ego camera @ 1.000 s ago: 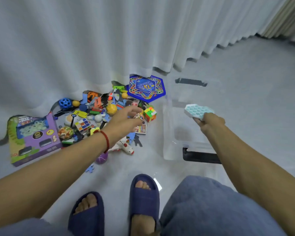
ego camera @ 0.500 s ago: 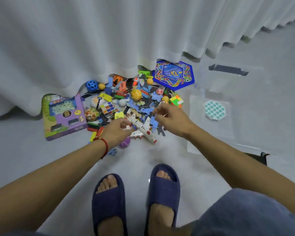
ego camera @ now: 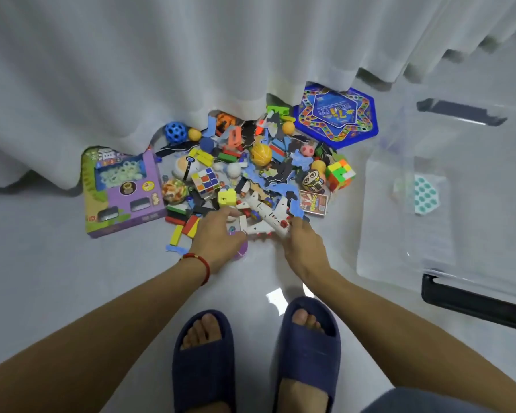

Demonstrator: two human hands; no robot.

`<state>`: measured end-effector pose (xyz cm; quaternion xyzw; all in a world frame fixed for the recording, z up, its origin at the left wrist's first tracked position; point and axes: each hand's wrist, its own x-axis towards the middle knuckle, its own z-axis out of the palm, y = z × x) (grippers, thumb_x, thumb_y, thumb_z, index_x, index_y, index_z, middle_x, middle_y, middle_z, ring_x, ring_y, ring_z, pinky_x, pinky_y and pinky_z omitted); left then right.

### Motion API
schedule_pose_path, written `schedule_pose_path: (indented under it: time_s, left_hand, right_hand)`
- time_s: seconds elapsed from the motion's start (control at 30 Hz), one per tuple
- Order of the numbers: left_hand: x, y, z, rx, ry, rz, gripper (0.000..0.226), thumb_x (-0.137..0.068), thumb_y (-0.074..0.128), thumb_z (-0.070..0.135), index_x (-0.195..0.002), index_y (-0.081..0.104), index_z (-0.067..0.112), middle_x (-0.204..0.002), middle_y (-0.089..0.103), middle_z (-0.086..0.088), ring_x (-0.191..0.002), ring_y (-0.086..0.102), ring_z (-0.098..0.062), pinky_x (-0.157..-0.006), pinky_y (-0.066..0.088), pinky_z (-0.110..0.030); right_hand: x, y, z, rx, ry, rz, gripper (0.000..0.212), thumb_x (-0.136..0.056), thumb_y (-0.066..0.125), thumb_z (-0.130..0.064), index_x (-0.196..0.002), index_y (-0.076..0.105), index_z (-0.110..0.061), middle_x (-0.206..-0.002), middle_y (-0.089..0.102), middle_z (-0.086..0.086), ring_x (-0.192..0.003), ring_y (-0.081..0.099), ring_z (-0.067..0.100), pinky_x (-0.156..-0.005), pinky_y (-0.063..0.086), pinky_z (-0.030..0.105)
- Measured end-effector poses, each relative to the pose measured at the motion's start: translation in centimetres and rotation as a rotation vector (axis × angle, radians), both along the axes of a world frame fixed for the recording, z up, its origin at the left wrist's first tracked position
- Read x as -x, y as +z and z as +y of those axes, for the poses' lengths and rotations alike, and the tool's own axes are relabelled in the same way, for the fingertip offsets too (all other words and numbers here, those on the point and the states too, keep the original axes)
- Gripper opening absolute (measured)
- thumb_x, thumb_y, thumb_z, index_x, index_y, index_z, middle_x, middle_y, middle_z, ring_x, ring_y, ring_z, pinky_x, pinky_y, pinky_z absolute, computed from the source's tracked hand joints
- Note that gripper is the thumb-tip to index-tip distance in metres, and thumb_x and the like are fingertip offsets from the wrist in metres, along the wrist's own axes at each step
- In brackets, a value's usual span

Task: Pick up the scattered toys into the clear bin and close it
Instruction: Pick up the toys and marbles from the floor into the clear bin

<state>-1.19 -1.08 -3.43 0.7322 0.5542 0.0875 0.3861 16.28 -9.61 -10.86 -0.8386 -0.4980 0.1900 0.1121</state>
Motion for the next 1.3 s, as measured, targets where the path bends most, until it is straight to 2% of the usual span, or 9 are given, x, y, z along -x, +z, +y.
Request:
schedule_pose_path:
  time_s: [0.17, 0.27, 0.33, 0.47, 0.63, 0.8, 0.9, 1.0, 1.3]
  left_hand:
    - [-2.8, 5.2, -0.3, -0.19, 0.133, -0.299, 0.039, -0.086, 0.062, 0.024, -0.124, 0.052, 0.028, -0.125, 0.051, 0.002, -0.106, 0.054, -0.014, -0.09, 0.052, -0.036]
    - [-5.7, 10.2, -1.3, -0.181, 0.126, -0.516, 0.042, -0.093, 0.055, 0.033, -0.133, 0.043, 0.031, -0.131, 0.047, 0.005, -0.103, 0.054, 0.0, -0.084, 0.049, -0.024]
    - [-7.4, 12.9, -2.2, -0.146, 0.022, -0.578, 0.044, -0.092, 0.054, 0.039, -0.134, 0.042, 0.032, -0.129, 0.048, 0.005, -0.104, 0.056, -0.001, -0.089, 0.051, -0.031]
    - [-9.8, 16.4, -4.5, -0.066, -0.171, -0.522, 0.048, -0.087, 0.057, 0.042, -0.132, 0.044, 0.032, -0.121, 0.054, 0.005, -0.104, 0.059, -0.008, -0.089, 0.053, -0.037]
    - [-9.6, 16.8, -6.8, -0.108, -0.29, -0.373, 0.047, -0.09, 0.06, 0.034, -0.135, 0.044, 0.028, -0.129, 0.05, 0.002, -0.099, 0.056, -0.004, -0.087, 0.051, -0.031]
    - [-7.2, 14.8, -5.9, -0.02, -0.197, -0.315, 0.041, -0.092, 0.058, 0.032, -0.131, 0.047, 0.029, -0.124, 0.052, 0.002, -0.102, 0.057, -0.013, -0.082, 0.054, -0.032]
    - [-5.7, 12.9, -4.3, 0.013, -0.134, -0.261, 0.04, -0.091, 0.059, 0.032, -0.13, 0.05, 0.029, -0.125, 0.054, 0.003, -0.105, 0.058, -0.016, -0.084, 0.055, -0.036]
    - [-4.4, 10.6, -2.6, 0.058, -0.091, -0.243, 0.037, -0.089, 0.061, 0.031, -0.126, 0.056, 0.031, -0.125, 0.056, 0.005, -0.108, 0.057, -0.016, -0.08, 0.056, -0.036]
    - [-2.9, 2.9, 1.0, 0.066, -0.117, -0.101, 0.041, -0.084, 0.066, 0.019, -0.123, 0.06, 0.03, -0.128, 0.056, 0.004, -0.113, 0.05, -0.011, -0.091, 0.047, -0.032]
  right_hand:
    - [-0.2, 9.4, -3.1, -0.3, -0.114, 0.184, 0.033, -0.1, 0.053, -0.042, -0.118, 0.054, -0.014, -0.097, 0.064, -0.001, -0.08, 0.058, 0.02, -0.064, 0.041, 0.032]
    - [-1.9, 16.8, -5.9, -0.498, -0.305, 0.402, 0.028, -0.102, 0.049, -0.037, -0.115, 0.06, -0.014, -0.086, 0.072, 0.001, -0.067, 0.07, 0.019, -0.055, 0.055, 0.033]
    - [-4.5, 20.1, -8.0, -0.599, -0.48, 0.551, 0.029, -0.103, 0.045, -0.032, -0.103, 0.064, -0.011, -0.086, 0.07, 0.005, -0.06, 0.071, 0.022, -0.046, 0.051, 0.031]
    - [-11.4, 22.1, -11.5, -0.639, -0.833, 0.736, 0.038, -0.104, 0.042, -0.028, -0.083, 0.067, -0.008, -0.079, 0.061, 0.015, -0.052, 0.059, 0.026, -0.042, 0.043, 0.027]
    - [-15.7, 20.0, -14.3, -0.509, -1.027, 0.941, 0.024, -0.104, 0.043, -0.021, -0.1, 0.055, 0.0, -0.077, 0.061, 0.019, -0.057, 0.056, 0.028, -0.053, 0.042, 0.03]
    - [-13.1, 22.4, -11.9, -0.541, -0.75, 0.77, 0.017, -0.093, 0.056, -0.014, -0.095, 0.065, 0.0, -0.091, 0.069, 0.019, -0.056, 0.063, 0.027, -0.055, 0.053, 0.041]
    - [-9.8, 22.8, -8.7, -0.47, -0.407, 0.549, 0.02, -0.093, 0.055, -0.019, -0.096, 0.073, -0.012, -0.086, 0.074, 0.006, -0.06, 0.066, 0.018, -0.052, 0.05, 0.031]
    - [-7.0, 20.1, -4.7, -0.305, -0.198, 0.373, 0.019, -0.091, 0.055, -0.023, -0.091, 0.072, -0.017, -0.082, 0.073, -0.001, -0.072, 0.07, 0.017, -0.066, 0.057, 0.035]
    - [-6.9, 5.3, 4.3, 0.056, -0.202, 0.006, 0.047, -0.092, 0.059, -0.023, -0.135, 0.046, -0.014, -0.134, 0.052, 0.013, -0.116, 0.055, 0.037, -0.088, 0.049, 0.046]
